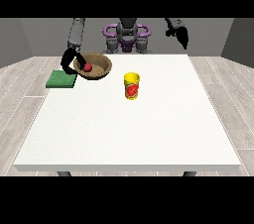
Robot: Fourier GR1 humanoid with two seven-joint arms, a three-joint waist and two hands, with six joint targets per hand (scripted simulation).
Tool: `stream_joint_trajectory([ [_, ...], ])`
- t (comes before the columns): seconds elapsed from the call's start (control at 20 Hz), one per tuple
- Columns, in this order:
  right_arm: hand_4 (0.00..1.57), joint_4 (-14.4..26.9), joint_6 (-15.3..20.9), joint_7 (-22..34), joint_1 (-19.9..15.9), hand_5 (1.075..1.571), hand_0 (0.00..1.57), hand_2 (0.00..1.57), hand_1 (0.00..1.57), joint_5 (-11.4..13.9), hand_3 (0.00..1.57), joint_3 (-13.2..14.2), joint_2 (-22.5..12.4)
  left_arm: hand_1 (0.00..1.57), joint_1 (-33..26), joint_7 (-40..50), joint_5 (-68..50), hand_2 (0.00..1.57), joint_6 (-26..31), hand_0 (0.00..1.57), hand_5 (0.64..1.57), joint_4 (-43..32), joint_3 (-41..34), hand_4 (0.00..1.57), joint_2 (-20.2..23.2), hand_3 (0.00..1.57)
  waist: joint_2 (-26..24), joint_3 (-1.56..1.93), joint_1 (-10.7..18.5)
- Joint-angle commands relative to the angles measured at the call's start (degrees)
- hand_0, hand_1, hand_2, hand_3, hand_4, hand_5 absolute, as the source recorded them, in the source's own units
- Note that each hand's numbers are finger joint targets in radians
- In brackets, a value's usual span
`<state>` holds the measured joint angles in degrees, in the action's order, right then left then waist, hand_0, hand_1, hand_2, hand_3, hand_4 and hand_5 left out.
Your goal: Pick the cup and pour the ball into the bowl, then pick the bowl and place it on the pad
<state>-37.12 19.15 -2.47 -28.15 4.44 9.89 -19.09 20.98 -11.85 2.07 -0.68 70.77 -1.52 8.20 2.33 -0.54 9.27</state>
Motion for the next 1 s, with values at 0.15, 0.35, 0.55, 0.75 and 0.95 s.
stream_joint_trajectory([
  [0.15, 0.81, -5.5, -7.1, 15.9, -3.8, 1.567, 1.57, 1.57, 1.57, 0.9, 0.74, -3.5, -2.7, 0.0, -3.5, -1.3, -1.4, 0.0, -0.8, 0.0, 1.407, -5.9, -5.7, 1.0, 3.1, 0.0, -6.9, 0.5, -8.3],
  [0.35, 0.79, -6.7, -8.5, 14.4, -1.5, 1.57, 1.57, 1.57, 1.57, -1.1, 0.75, -0.4, -4.6, 0.0, -5.1, -2.2, -1.6, 0.0, -0.4, 0.0, 1.418, -3.7, -5.1, 1.0, 1.9, 0.0, -4.2, 0.54, -7.6],
  [0.55, 0.79, -11.4, -6.5, 18.8, -3.5, 1.57, 1.57, 1.57, 1.57, 0.9, 0.75, -1.6, -3.5, 0.0, -3.7, -8.3, -2.8, 0.0, 2.4, 0.0, 1.435, -8.6, -8.1, 1.05, 4.7, 0.0, -1.6, 0.53, -8.5],
  [0.75, 0.88, -5.4, -11.8, 8.5, -1.6, 1.57, 1.57, 1.57, 1.57, -1.8, 0.22, 4.4, -12.5, 0.0, 0.2, -4.2, -6.4, 0.0, 6.2, 0.0, 1.503, -3.6, -10.4, 1.25, 8.7, 0.0, 3.3, 0.59, -5.4],
  [0.95, 0.88, -4.7, -10.0, 5.1, -0.3, 1.571, 1.57, 1.57, 1.57, -3.6, 0.0, 7.2, -11.9, 0.0, 1.2, -5.4, -13.6, 0.0, 13.7, 0.0, 1.562, -5.3, -18.9, 1.32, 18.5, 0.0, 5.5, 0.59, -3.3],
])
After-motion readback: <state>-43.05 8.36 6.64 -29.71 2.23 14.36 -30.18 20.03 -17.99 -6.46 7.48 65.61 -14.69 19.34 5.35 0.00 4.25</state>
